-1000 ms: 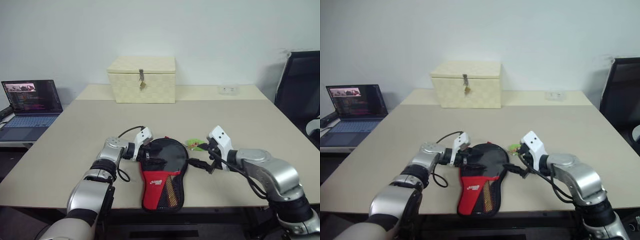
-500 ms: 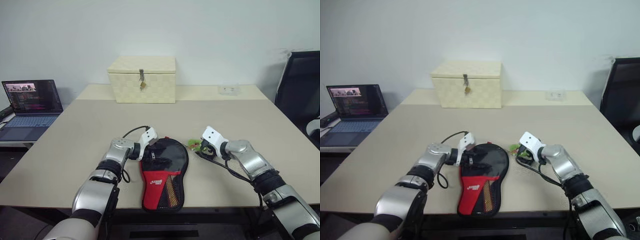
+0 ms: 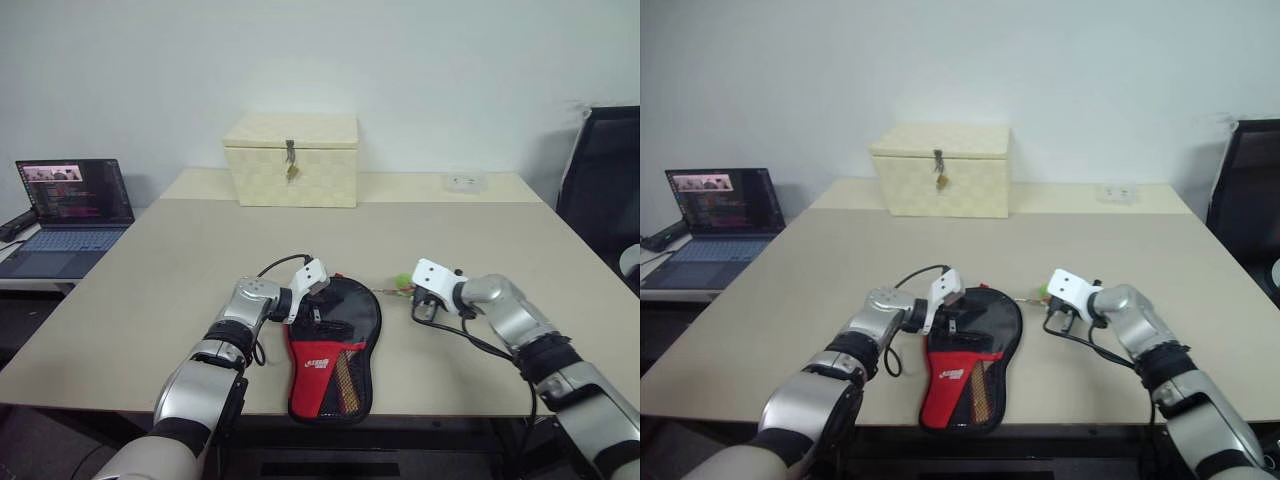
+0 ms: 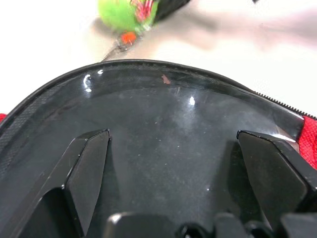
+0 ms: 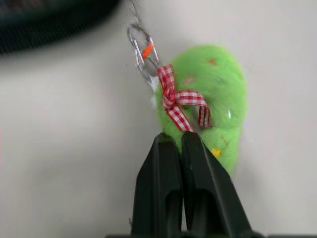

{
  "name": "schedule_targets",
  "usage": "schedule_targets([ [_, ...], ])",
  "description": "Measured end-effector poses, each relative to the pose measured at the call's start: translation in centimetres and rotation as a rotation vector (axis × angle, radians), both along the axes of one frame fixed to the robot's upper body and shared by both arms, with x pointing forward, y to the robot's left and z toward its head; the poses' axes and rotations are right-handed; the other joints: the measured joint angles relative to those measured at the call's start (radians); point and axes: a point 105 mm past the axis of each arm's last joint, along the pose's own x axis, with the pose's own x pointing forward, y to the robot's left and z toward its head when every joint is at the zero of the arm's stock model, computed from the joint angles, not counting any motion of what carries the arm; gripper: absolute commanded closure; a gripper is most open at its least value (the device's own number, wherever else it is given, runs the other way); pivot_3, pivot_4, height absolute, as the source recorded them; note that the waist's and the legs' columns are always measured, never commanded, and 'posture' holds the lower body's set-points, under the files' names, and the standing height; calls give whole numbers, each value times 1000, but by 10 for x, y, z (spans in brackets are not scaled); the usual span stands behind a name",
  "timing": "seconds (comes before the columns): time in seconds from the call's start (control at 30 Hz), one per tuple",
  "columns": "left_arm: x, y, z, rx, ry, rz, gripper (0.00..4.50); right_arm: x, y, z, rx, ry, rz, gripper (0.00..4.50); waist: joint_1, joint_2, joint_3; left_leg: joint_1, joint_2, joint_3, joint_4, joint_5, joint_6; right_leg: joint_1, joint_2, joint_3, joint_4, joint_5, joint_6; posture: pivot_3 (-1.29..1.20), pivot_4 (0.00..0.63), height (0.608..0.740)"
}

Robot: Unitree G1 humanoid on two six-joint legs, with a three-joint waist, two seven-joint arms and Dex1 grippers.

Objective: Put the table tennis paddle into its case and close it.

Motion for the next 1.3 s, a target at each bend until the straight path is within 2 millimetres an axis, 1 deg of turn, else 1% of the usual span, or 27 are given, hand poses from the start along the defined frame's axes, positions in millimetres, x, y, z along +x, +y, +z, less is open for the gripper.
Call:
schedule_targets([
  [0.17,1,-8,-2,-5,2,4,0,-38,-13,2,-26,82,58,4492,8,2,-1,0,-2,-2,1,0,0,3,-1,-1,-1,-1,2,0,150,740],
  [0.2,1,-12,-3,-9,2,6,0,-53,-15,4,-21,111,66,4492,14,2,-1,0,-3,-4,2,0,0,4,-2,-2,-1,-1,3,0,150,740],
  [0.3,2,-17,-4,-12,4,22,0,-93,-8,6,-16,200,128,4492,21,3,-1,2,-3,-6,2,0,0,8,-2,-3,-3,-3,6,0,150,740],
  [0.43,5,-22,-6,-12,0,42,0,-128,4,7,-5,280,183,4492,25,2,-2,6,-3,-5,4,0,0,12,-2,-3,-3,-4,9,0,150,740],
  [0.53,5,-26,-6,-11,-3,49,0,-148,11,6,-4,324,220,4492,29,2,-2,6,-4,-5,4,0,0,13,-3,-3,-5,-4,10,0,150,740],
  [0.6,6,-29,-7,-9,-5,47,0,-157,17,5,7,347,241,4492,31,2,-2,5,-4,-6,4,0,0,13,-3,-4,-7,-4,11,0,150,740],
  [0.67,6,-33,-7,-8,-8,49,0,-165,17,3,-1,369,245,4492,34,3,-2,5,-6,-7,4,-1,0,15,-5,-5,-10,-4,12,0,150,740],
  [0.8,6,-37,-6,-11,-16,52,0,-190,21,-6,2,461,289,4492,37,3,-2,3,-11,-9,2,-2,2,17,-10,-6,-17,-3,13,0,150,740],
  [0.87,6,-40,-6,-14,-17,50,0,-201,24,-6,17,498,314,4492,37,3,-2,3,-16,-9,1,-3,4,17,-16,-7,-17,-4,15,0,150,740],
  [0.97,6,-43,-6,-15,-18,44,0,-215,31,-4,57,549,356,4492,39,2,-3,2,-19,-12,2,-5,7,19,-20,-7,-19,-5,18,0,150,740],
  [1.07,6,-43,-7,-11,-20,47,0,-219,41,-7,96,577,379,4492,39,2,-3,2,-20,-15,3,-5,7,20,-21,-8,-20,-5,19,0,150,740],
  [1.13,7,-42,-8,-4,-24,54,0,-224,50,-13,122,612,405,4492,38,2,-3,2,-20,-16,4,-5,7,21,-20,-9,-19,-5,19,0,150,740],
  [1.2,7,-42,-8,1,-26,61,0,-224,57,-17,148,622,404,4492,34,2,-3,3,-19,-17,6,-5,7,22,-20,-10,-18,-6,20,0,150,740],
  [1.23,8,-41,-9,2,-27,68,0,-222,59,-17,160,618,394,4274,31,2,-3,3,-19,-18,7,-5,7,23,-20,-11,-17,-7,23,0,150,740],
  [1.3,9,-41,-9,2,-31,79,0,-219,61,-14,171,620,385,3795,28,2,-3,3,-18,-21,8,-5,7,24,-20,-14,-17,-7,23,0,150,740],
])
